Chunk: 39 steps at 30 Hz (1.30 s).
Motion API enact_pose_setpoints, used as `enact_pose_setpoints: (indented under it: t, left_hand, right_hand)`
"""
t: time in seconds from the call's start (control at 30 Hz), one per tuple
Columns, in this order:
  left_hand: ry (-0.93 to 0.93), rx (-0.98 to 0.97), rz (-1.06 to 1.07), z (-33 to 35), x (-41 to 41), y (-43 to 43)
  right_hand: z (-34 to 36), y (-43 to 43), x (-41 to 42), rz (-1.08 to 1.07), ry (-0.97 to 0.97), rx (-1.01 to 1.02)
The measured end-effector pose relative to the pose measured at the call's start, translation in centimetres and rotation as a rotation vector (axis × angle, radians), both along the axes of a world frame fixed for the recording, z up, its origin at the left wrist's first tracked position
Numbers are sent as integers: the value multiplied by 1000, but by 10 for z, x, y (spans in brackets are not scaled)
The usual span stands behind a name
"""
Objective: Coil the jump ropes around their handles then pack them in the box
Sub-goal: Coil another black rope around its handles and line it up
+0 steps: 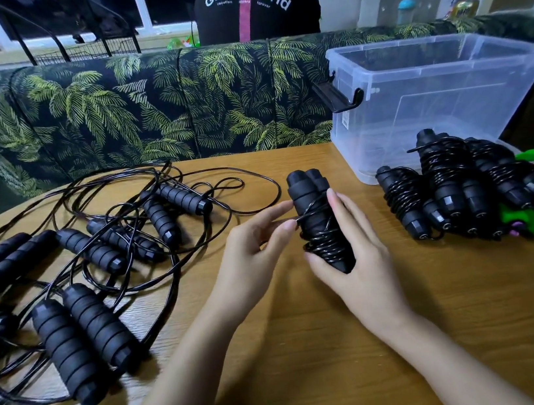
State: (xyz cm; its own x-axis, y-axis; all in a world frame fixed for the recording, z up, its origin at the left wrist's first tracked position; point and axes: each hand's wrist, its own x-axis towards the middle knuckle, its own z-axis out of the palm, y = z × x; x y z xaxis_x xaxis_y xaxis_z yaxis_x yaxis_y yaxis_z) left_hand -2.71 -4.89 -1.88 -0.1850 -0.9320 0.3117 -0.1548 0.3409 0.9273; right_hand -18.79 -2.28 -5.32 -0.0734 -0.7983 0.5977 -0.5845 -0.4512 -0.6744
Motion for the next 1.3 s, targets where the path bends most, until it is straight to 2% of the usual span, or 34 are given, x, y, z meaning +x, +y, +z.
enact_pose_setpoints:
  t: [0.2,0.3,0.43,0.5,0.7,0.9,1.07,1.2,1.3]
  left_hand:
    - [200,184,-130,4,2,0]
    - [267,284,-210,3,4,-1]
    - [305,301,-222,2,4,-2]
    - [324,282,-183,4,2,0]
    - [366,219,-12,2,-7,5]
    - [311,184,-31,8,-1,3]
    - [278,152,38,4,-2,4]
    - [286,140,7,7,2,1]
    - [263,110,-2,6,1,1]
  right_hand:
    - [7,7,3,258,-261,121]
    - [10,11,2,371,-311,160]
    - [11,14,4,461,-368,240]
    - [11,13,4,459,-356,246]
    - [5,10,11,288,-160,156]
    - [7,9,5,346,-314,179]
    - [6,10,7,298,-151,121]
    - [11,10,2,422,-357,202]
    - [13,12,0,426,-408,219]
